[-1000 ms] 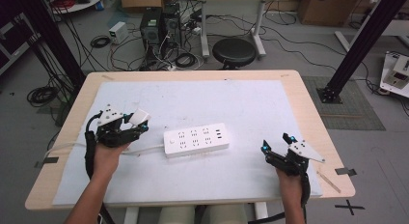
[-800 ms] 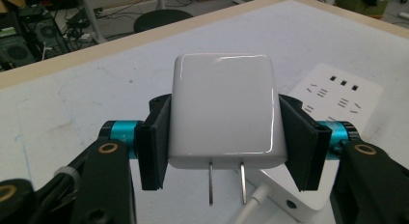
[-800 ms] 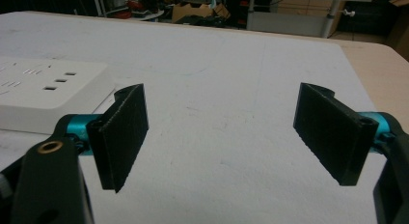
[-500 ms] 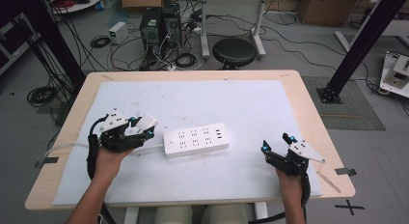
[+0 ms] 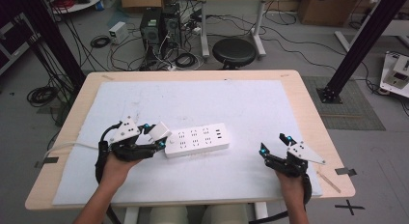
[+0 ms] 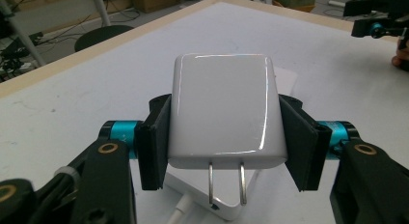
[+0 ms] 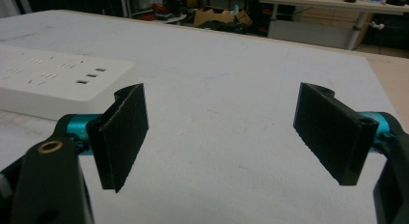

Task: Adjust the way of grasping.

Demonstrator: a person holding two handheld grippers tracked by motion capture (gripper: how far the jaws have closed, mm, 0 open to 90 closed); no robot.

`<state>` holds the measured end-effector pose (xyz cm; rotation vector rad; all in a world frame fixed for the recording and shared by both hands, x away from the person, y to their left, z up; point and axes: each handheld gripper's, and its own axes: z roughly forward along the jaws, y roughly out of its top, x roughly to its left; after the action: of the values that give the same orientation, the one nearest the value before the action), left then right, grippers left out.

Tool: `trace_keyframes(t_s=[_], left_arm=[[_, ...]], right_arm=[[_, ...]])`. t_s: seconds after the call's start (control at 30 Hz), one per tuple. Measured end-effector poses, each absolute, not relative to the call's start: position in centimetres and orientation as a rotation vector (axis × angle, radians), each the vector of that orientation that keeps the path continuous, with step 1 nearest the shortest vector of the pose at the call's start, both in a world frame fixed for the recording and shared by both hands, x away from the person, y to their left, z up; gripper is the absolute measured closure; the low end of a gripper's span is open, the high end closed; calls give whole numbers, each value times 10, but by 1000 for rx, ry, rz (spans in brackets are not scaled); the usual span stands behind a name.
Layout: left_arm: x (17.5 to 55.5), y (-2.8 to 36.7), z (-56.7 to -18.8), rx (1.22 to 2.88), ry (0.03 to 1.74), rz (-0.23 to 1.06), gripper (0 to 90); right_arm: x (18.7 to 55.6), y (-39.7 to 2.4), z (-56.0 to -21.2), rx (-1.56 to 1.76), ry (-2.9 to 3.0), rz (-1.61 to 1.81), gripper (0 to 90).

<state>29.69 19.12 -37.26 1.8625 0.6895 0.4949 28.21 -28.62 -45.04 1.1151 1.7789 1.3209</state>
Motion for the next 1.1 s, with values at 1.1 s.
trace_keyframes(t_s=[1.1], left_arm=[[274,138,-380,2081,357,500,425]], right_arm=[[284,-240,-419,926,2191,1552,204]])
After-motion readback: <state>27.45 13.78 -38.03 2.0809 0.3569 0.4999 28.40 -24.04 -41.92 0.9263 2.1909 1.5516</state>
